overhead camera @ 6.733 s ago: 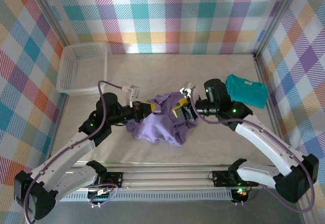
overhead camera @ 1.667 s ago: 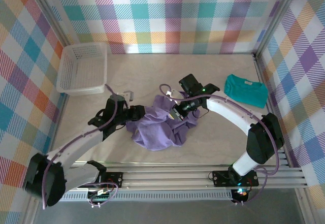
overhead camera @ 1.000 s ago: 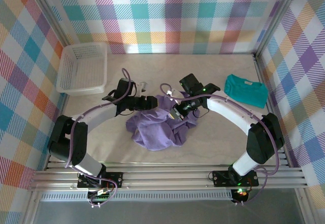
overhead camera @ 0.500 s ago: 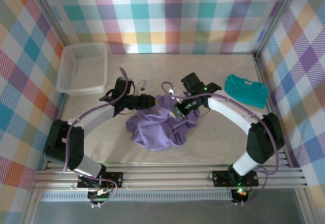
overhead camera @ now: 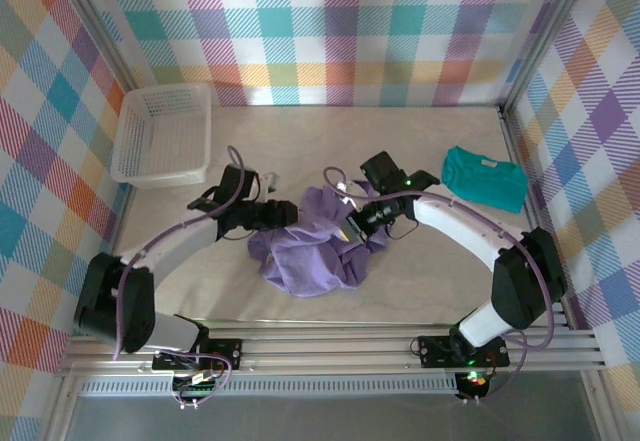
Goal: Fold the inside-out t-shirt
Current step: Adjust the T-shirt at the center of the table.
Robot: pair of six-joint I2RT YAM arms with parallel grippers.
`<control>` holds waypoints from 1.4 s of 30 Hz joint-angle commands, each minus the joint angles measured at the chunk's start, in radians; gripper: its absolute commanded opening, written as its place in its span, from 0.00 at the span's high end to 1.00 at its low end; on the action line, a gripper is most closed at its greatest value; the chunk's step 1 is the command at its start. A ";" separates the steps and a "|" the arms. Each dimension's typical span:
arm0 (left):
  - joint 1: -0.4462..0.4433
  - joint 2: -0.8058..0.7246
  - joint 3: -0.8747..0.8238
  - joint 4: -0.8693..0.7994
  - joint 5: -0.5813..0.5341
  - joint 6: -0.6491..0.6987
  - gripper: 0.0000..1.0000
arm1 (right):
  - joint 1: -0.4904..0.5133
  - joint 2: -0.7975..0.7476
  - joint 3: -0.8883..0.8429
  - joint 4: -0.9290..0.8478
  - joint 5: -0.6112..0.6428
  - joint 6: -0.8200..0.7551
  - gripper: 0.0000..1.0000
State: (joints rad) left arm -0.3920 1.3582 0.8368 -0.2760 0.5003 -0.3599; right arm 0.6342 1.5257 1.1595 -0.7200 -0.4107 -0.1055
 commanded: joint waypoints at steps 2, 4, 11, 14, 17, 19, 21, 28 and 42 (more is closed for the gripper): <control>-0.062 -0.142 -0.096 -0.071 -0.006 -0.045 0.47 | 0.061 -0.027 -0.091 -0.035 -0.065 0.095 1.00; -0.085 -0.177 -0.123 -0.118 -0.032 -0.056 0.46 | 0.074 -0.021 -0.129 -0.019 -0.071 0.124 1.00; -0.106 -0.246 -0.090 -0.162 -0.151 -0.027 0.39 | 0.077 -0.003 -0.166 0.046 -0.046 0.132 1.00; -0.121 -0.257 -0.066 -0.111 -0.143 -0.008 0.37 | 0.076 -0.006 -0.159 0.050 -0.033 0.124 1.00; -0.143 -0.223 -0.035 -0.093 -0.144 0.037 0.35 | 0.076 -0.007 -0.158 0.056 -0.020 0.117 1.00; -0.161 -0.177 0.014 -0.117 -0.179 0.067 0.35 | 0.076 -0.006 -0.156 0.054 -0.015 0.111 1.00; -0.187 -0.133 0.059 -0.148 -0.223 0.110 0.35 | 0.076 -0.005 -0.156 0.057 -0.014 0.107 1.00; -0.215 0.026 0.173 -0.267 -0.313 0.180 0.36 | 0.074 -0.007 -0.153 0.056 -0.003 0.098 1.00; -0.215 0.073 0.226 -0.299 -0.153 0.209 0.87 | 0.059 -0.023 -0.131 0.034 0.027 0.079 1.00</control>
State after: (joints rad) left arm -0.6018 1.4471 1.0302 -0.5491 0.3260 -0.1661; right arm 0.7002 1.5154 0.9955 -0.6731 -0.3943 -0.0044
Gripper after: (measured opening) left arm 0.154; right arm 0.041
